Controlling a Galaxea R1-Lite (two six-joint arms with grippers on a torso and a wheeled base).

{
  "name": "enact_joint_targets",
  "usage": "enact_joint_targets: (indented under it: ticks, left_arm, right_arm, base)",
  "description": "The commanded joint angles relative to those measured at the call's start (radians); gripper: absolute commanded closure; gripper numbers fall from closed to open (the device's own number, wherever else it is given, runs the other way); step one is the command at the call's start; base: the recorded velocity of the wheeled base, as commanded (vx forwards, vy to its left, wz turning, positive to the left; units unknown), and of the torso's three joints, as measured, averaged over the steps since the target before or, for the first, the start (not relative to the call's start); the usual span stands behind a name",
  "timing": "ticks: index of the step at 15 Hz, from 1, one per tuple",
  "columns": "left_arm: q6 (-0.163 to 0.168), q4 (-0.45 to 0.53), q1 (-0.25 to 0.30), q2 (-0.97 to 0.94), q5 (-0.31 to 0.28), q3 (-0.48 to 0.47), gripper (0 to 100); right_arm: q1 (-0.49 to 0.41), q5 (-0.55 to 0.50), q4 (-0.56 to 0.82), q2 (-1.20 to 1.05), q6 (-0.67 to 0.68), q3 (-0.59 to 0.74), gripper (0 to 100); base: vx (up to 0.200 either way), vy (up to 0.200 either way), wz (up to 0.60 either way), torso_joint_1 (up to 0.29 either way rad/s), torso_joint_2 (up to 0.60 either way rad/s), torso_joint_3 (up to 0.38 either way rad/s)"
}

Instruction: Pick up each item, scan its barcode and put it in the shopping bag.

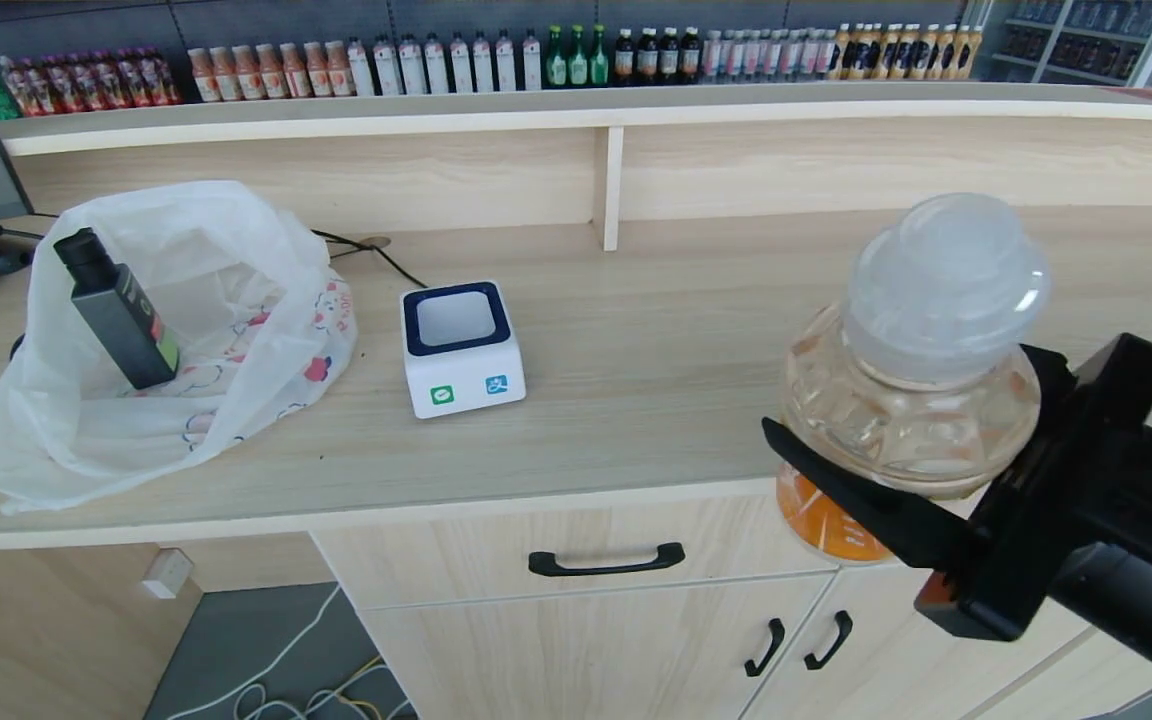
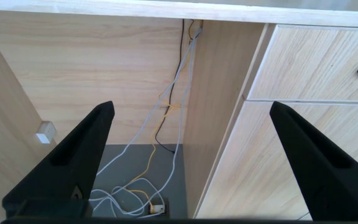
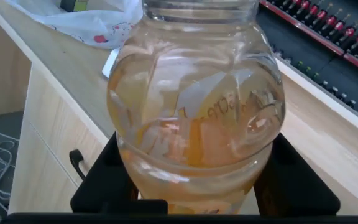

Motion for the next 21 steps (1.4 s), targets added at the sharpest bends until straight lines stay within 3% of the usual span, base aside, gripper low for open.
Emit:
enact_joint_targets:
  ticks: [1,6,9,14,21]
  left_arm:
    - [0.000,0.000,0.000,0.000,0.000,0.000,0]
    - [0.000,0.000,0.000,0.000,0.000,0.000,0]
    - [0.000,-0.002,0.000,0.000,0.000,0.000,0]
    - [0.000,-0.002,0.000,0.000,0.000,0.000,0]
    - [0.000,0.000,0.000,0.000,0.000,0.000,0]
  right_arm:
    - [0.073,0.000,-0.012,0.074,-0.026,-0.010,100]
    - [0.168,0.000,-0.232,0.194,-0.161,-0.004,100]
    - [0.304,-0.056,-0.324,0.214,-0.268,0.008,100]
    - [0.304,-0.049,-0.377,0.212,-0.291,0.041,100]
    - [0.281,0.234,-0.387,0.218,-0.463,0.097,100]
  base:
    - [0.000,0.000,0.00,0.000,0.00,0.000]
    - [0.000,0.000,0.00,0.000,0.00,0.000]
    - [0.000,0.000,0.00,0.000,0.00,0.000]
    - [0.000,0.000,0.00,0.000,0.00,0.000]
    - [0.000,0.000,0.00,0.000,0.00,0.000]
